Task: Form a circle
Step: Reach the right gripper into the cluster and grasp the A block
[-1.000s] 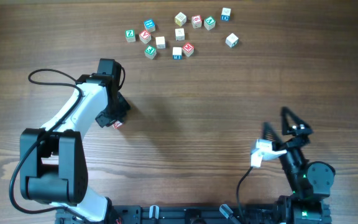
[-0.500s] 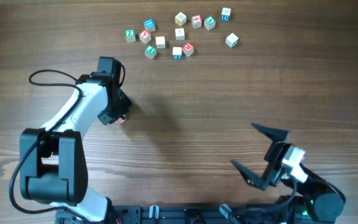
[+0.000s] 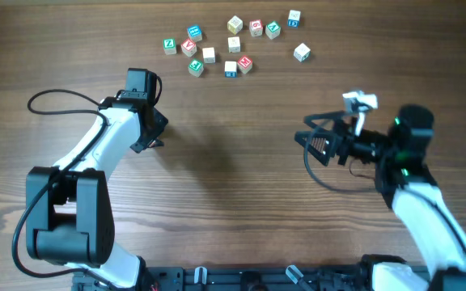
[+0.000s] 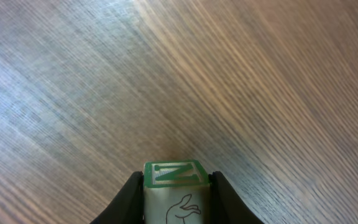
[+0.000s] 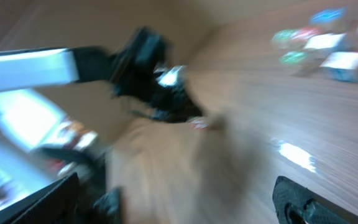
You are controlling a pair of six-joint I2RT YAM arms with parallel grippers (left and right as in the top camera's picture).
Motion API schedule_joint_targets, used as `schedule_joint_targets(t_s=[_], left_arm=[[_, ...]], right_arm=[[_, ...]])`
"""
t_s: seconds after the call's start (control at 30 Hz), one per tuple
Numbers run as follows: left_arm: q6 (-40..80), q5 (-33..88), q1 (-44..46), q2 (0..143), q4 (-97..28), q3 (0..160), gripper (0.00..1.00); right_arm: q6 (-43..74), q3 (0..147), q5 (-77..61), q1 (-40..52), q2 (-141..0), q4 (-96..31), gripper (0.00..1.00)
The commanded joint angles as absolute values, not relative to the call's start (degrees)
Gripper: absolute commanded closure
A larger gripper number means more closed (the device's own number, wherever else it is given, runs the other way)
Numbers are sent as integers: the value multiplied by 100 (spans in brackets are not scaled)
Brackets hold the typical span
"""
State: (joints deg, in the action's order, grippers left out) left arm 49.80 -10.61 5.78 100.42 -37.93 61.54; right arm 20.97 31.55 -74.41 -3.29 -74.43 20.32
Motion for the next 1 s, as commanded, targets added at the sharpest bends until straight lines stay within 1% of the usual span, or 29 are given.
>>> schedule_joint_targets(t_s=[0.0, 0.07, 0.13, 0.23, 0.33, 0.4, 0.43, 0.47, 0.5, 0.53, 0.57, 0.6, 0.7, 0.77, 0.87, 0.97], left_arm=[[5631, -1229, 589, 10051, -3793, 6073, 76], [5776, -1194, 589, 10053, -3758, 5986, 74], [5929, -1184, 589, 10057, -3660, 5867, 73], [5924, -1186, 589, 10060, -3140, 5614, 67], [5924, -1190, 589, 10062, -2880, 5544, 65], [5920, -1190, 589, 10062, -2845, 5544, 59], [5918, -1190, 589, 10062, -2856, 5544, 54], [5916, -1188, 589, 10060, -2882, 5544, 46], [5916, -1188, 589, 10060, -2908, 5546, 32], [5907, -1186, 589, 10047, -2943, 5548, 15], [5876, -1179, 589, 10014, -2995, 5557, 6], [5876, -1181, 589, 9939, -3103, 5572, 0], [5861, -1216, 530, 9356, -3905, 5870, 0], [5594, -1378, 360, 8707, -4392, 6276, 0], [5269, -1533, -121, 7623, -4456, 6713, 0], [5266, -1527, -738, 6770, -4353, 6757, 0]], right_arm=[[2989, 3354, -8847, -285, -8464, 2773, 1], [3323, 3354, -8694, -285, -8903, 3118, 0], [4215, 3354, -8025, -233, -9308, 3334, 0], [4049, 3354, -7835, -1, -9432, 3428, 0], [4069, 3354, -7308, 305, -9408, 3395, 1], [4040, 3354, -6954, 495, -9408, 3221, 0], [3942, 3354, -6713, 613, -9408, 3024, 1], [3835, 3354, -6523, 683, -9408, 2836, 1], [3701, 3354, -6333, 729, -9408, 2617, 1], [3479, 3354, -6010, 775, -9408, 2250, 1], [3315, 3354, -5704, 788, -9406, 1907, 1], [3223, 3354, -5500, 786, -9406, 1664, 0], [3103, 3461, -5234, 786, -9358, 982, 0], [2926, 3889, -4963, 788, -9262, 233, 1], [2217, 5404, -4053, 891, -9209, -1804, 1], [1737, 7161, -2215, 1208, -9349, -3492, 2]])
